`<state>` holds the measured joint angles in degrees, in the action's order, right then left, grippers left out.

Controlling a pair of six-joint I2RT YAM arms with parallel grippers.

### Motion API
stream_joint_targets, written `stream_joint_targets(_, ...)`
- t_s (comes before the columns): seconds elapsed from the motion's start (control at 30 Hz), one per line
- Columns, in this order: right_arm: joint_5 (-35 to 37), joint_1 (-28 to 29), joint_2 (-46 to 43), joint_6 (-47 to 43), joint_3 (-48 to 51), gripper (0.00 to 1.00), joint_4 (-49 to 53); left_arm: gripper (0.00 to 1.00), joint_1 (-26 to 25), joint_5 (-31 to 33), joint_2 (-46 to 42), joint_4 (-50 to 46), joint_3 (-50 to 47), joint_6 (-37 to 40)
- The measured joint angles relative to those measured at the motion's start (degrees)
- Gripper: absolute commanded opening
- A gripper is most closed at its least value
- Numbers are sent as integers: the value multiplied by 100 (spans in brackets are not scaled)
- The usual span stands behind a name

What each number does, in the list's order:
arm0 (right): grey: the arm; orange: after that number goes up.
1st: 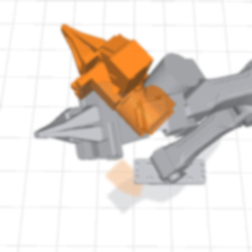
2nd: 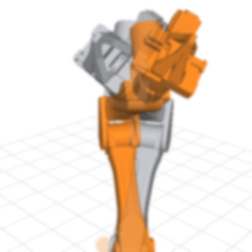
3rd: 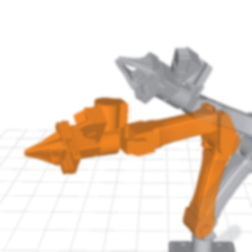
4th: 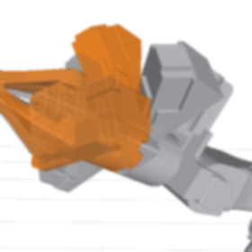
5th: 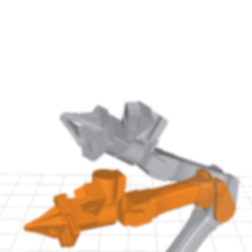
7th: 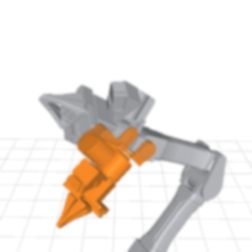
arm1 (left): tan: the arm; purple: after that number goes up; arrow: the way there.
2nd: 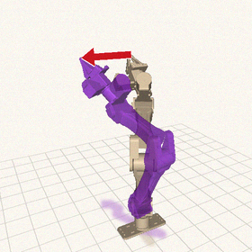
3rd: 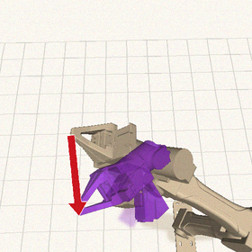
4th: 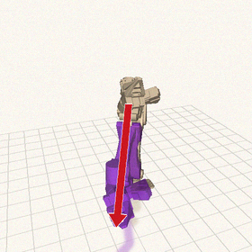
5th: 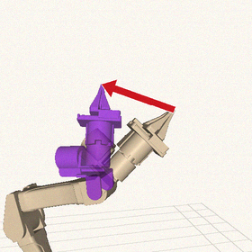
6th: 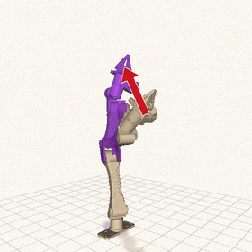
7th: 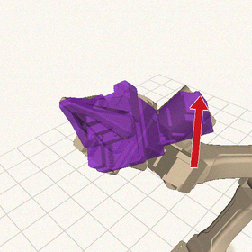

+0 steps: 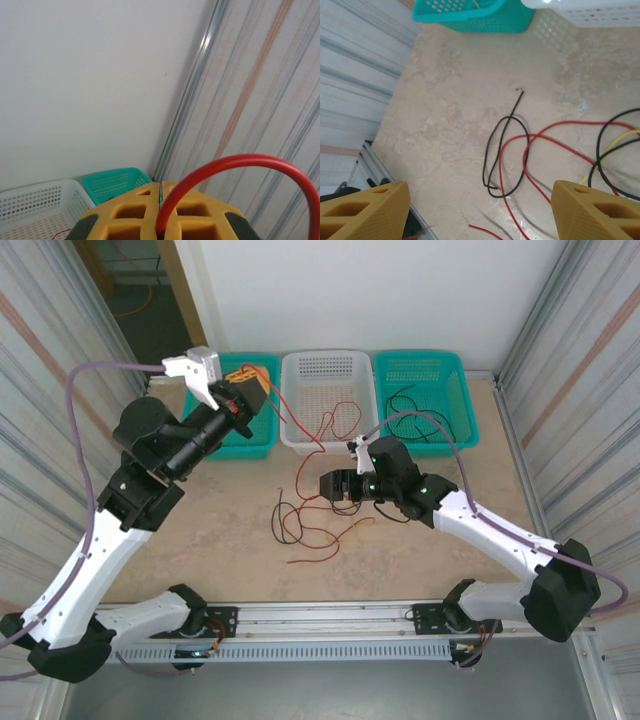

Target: Untangle the cables

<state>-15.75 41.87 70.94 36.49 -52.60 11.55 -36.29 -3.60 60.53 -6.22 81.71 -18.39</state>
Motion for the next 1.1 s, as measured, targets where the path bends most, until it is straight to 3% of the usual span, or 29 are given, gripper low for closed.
stream_joint_targets(0.27, 522, -87, -15, 157, 236, 71, 219, 0, 74, 76, 625, -181, 431, 79)
stream_joint_targets(0.63, 767, -741, -179, 385, 442, 70, 570, 0, 546, 144, 1537, -192, 824, 28)
stream_joint_targets(1.03, 879, -754, -483, 385, 450, 70, 868, 0, 839, 407, 3178, 50, 1945, -127)
stream_joint_targets(1.1, 911, -782, -538, 385, 450, 69, 918, 0, 883, 463, 3591, -2, 2514, -111)
